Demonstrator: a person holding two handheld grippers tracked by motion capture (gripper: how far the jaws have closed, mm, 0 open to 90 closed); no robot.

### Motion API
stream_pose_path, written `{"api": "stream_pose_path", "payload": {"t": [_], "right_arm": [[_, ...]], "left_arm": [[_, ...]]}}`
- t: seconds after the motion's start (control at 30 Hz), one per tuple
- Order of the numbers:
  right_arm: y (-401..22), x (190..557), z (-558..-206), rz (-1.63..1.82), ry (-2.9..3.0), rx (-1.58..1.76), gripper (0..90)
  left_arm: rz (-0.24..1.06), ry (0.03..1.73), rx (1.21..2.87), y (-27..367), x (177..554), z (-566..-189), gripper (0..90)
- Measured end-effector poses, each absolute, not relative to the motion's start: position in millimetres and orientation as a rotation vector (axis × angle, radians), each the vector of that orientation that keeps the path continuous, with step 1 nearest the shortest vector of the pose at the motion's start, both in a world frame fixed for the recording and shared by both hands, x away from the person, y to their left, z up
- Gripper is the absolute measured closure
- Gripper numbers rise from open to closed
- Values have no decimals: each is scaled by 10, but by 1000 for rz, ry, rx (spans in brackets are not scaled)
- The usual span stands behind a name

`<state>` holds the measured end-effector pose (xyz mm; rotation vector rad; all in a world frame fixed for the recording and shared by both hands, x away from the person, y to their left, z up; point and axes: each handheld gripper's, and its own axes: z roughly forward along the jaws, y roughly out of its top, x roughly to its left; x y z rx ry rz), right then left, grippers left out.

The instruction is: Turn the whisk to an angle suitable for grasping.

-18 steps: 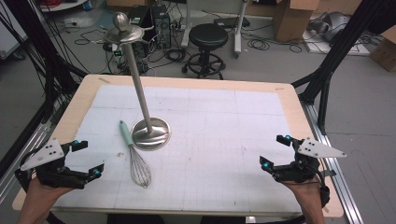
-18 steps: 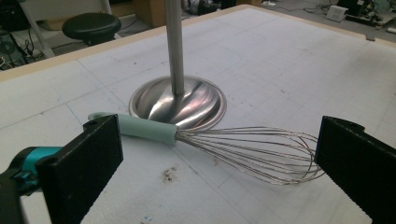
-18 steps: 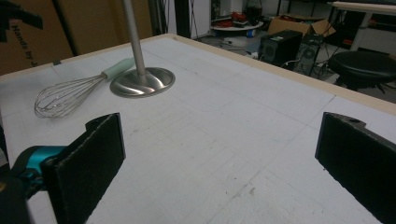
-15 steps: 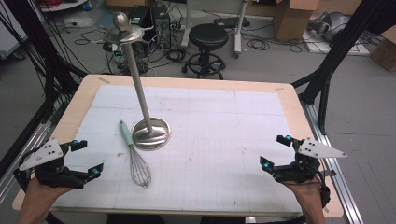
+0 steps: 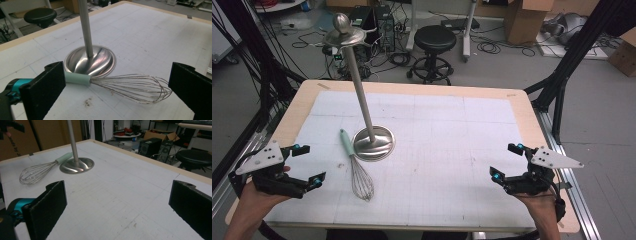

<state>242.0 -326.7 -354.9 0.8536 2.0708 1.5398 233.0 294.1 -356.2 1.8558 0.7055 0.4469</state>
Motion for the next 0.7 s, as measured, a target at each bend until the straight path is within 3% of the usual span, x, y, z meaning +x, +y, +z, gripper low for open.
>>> {"api": "stream_pose_path", "payload": {"t": [0.7], "right_arm": [[-3267, 2413, -3541, 1546, 2072, 845, 4]], "left_arm": [[414, 629, 2033, 2564, 2739, -3304, 54]]}}
